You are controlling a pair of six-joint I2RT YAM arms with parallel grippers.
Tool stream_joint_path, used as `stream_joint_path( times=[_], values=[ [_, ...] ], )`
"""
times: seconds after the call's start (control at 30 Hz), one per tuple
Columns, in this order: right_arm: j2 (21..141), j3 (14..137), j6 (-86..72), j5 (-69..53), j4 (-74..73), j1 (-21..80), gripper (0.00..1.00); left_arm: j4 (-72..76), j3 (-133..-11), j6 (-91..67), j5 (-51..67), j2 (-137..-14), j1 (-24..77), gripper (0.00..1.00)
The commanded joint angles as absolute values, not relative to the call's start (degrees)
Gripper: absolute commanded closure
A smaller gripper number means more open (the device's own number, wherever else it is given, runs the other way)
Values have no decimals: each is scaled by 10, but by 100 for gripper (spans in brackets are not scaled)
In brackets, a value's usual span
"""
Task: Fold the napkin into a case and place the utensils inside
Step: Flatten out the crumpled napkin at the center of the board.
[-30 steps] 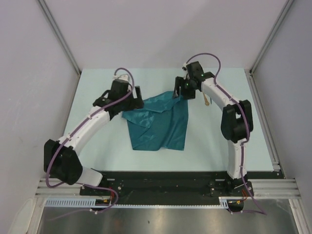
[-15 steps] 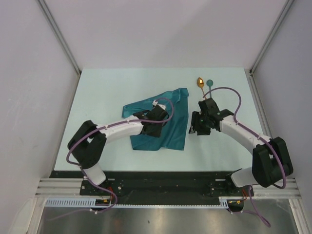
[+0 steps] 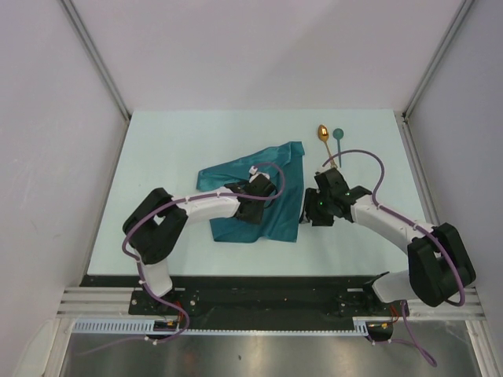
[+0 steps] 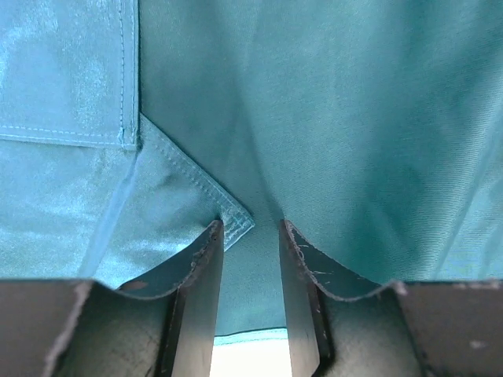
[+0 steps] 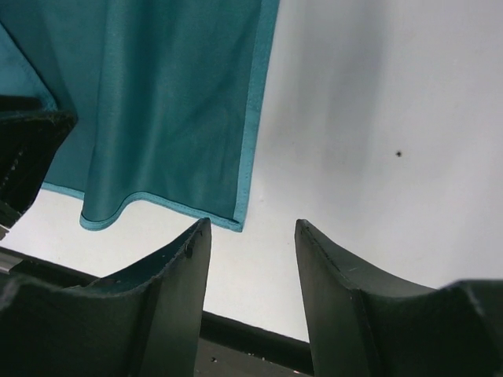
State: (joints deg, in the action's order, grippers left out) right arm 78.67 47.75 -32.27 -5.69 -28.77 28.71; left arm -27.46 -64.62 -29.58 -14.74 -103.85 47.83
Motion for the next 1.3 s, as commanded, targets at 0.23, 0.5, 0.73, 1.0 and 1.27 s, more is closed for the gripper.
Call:
stream_joint_path(
  times=[0.23, 0.5, 0.73, 1.0, 1.27],
  values=[
    [831, 464, -372, -71, -236, 331, 53, -241, -657, -289, -167, -1031, 479, 88],
    [854, 467, -422, 16, -254, 398, 61, -236, -643, -290, -147, -971, 479, 100],
    [904, 485, -453, 67, -264, 439, 61, -221, -594, -291, -180, -895, 479, 100],
    [944, 500, -467, 94, -268, 453, 61, -204, -599, -270, -145, -948, 472, 40],
    [959, 490, -482, 134, -284, 464, 68, -189, -590, -261, -160, -986, 472, 43]
  ],
)
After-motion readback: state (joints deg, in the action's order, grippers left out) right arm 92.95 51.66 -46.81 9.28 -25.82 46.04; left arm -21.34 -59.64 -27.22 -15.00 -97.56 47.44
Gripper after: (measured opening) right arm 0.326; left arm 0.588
